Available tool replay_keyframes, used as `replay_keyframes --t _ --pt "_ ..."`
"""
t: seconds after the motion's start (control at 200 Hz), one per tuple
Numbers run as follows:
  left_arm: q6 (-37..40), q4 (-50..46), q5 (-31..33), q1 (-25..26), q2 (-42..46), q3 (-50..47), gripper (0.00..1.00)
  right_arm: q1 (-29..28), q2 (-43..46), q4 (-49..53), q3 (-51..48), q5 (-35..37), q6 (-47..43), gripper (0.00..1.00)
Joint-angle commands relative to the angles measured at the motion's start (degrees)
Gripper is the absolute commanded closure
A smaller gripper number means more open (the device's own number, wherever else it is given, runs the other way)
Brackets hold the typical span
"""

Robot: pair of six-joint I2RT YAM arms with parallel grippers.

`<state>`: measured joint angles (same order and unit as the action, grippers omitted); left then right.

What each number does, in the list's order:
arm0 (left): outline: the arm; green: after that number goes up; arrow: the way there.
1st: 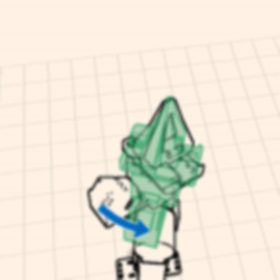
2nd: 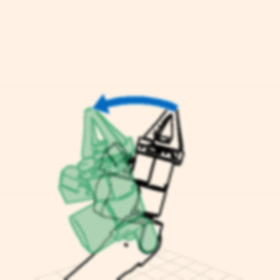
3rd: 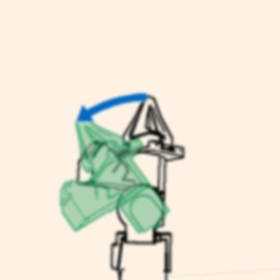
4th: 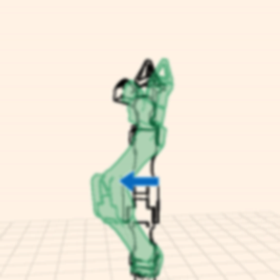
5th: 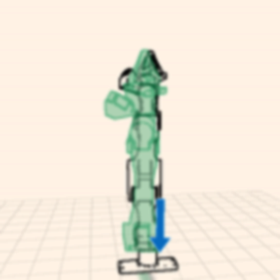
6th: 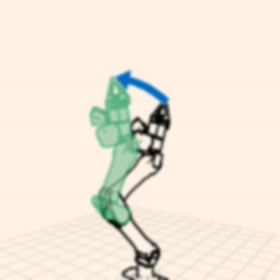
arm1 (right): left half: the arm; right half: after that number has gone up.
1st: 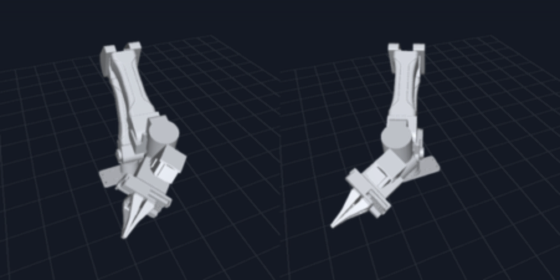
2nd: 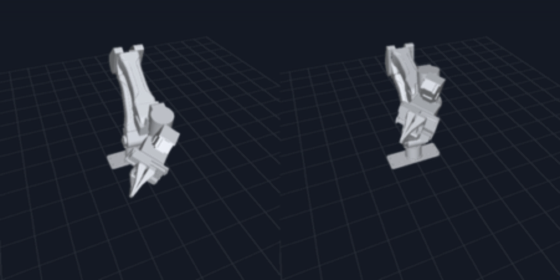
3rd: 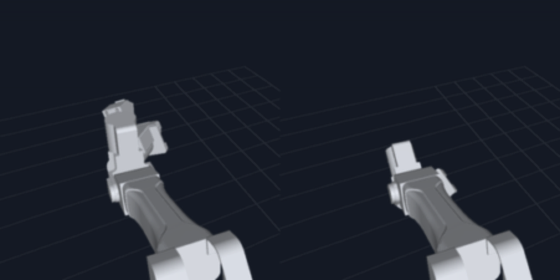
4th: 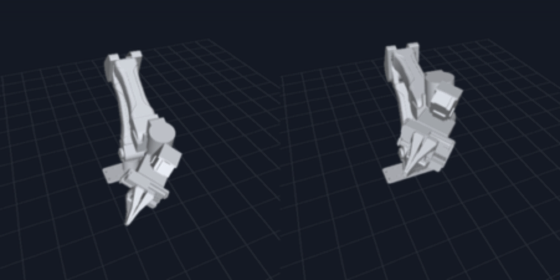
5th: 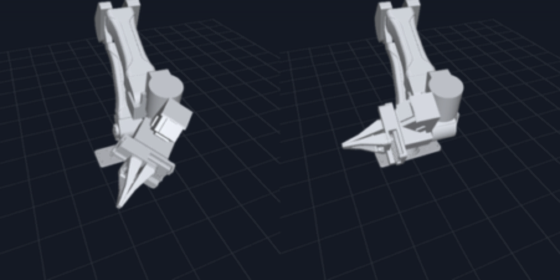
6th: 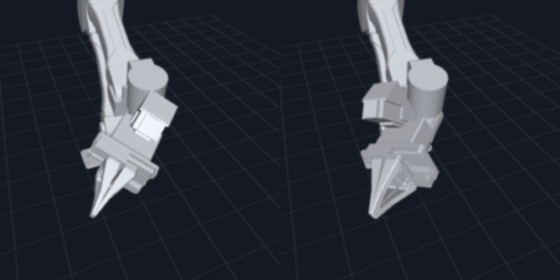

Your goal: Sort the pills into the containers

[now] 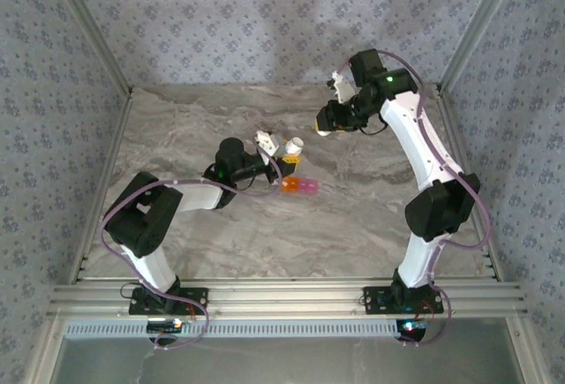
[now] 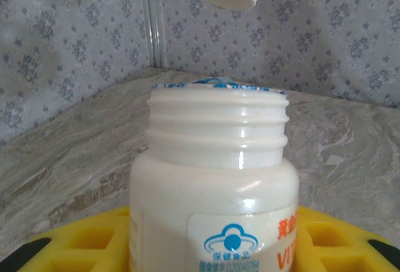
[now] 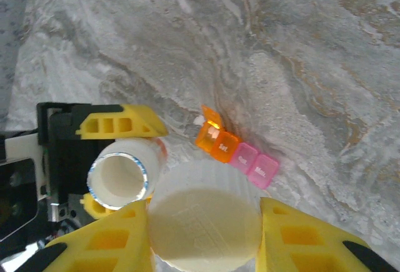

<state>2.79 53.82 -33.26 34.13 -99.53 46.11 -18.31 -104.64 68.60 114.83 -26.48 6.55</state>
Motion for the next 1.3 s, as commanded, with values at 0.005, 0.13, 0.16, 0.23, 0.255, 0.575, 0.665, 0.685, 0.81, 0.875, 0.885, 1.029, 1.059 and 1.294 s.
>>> replay_keyframes --t 0.005,0.13,0.16,0.23,0.255,0.575,0.665,0.685,0.81,0.875,0.885,1.029,1.059,1.294 --pt "1.5 -0.6 -3.6 -0.2 -1.0 3.3 1.00 -0.2 -2.6 5.9 5.3 -5.7 -4.4 0.68" --pt "2.0 -1.6 -4.6 -0.3 -2.1 5.3 1.00 -0.3 -4.0 6.4 7.1 -7.7 -5.4 0.69" --pt "2.2 -1.9 -4.9 -0.2 -2.4 5.7 1.00 -0.5 -4.2 6.4 7.2 -8.0 -5.5 0.69" --pt "2.4 -2.4 -5.5 -0.2 -3.2 6.9 1.00 -0.8 -4.5 6.8 7.3 -8.2 -6.0 0.69" --pt "2.5 -2.5 -5.7 -0.2 -3.5 7.4 1.00 -0.9 -4.7 7.0 7.3 -8.2 -6.2 0.69" --pt "2.6 -2.8 -6.6 -0.3 -5.1 9.6 1.00 -2.4 -5.2 7.9 6.7 -7.9 -7.3 0.69" --pt "2.5 -2.8 -6.8 -0.3 -4.7 9.4 1.00 -2.7 -5.7 7.9 6.7 -7.7 -7.2 0.69" --pt "2.5 -2.8 -6.9 -0.3 -4.7 9.4 1.00 -2.8 -5.9 7.9 6.7 -7.7 -7.2 0.69" --pt "2.5 -2.7 -7.3 -0.2 -4.2 9.0 1.00 -3.3 -6.6 8.0 6.7 -7.4 -7.2 0.69" --pt "2.5 -2.7 -7.6 -0.3 -3.9 9.1 1.00 -3.5 -7.0 8.1 6.6 -7.2 -7.2 0.69" --pt "2.5 -2.7 -7.6 -0.2 -3.9 9.0 1.00 -3.5 -7.0 8.1 6.6 -7.2 -7.2 0.69" --pt "2.3 -2.7 -9.0 -0.2 -3.4 9.0 1.00 -3.4 -7.2 8.3 6.1 -7.6 -7.4 0.69" --pt "2.4 -2.5 -9.0 -0.2 -3.2 8.8 1.00 -3.5 -7.2 8.2 5.9 -7.7 -7.4 0.69" --pt "4.6 -5.1 -10.4 -0.2 -1.8 8.7 1.00 -3.3 -7.7 8.5 5.2 -8.1 -7.9 0.69"
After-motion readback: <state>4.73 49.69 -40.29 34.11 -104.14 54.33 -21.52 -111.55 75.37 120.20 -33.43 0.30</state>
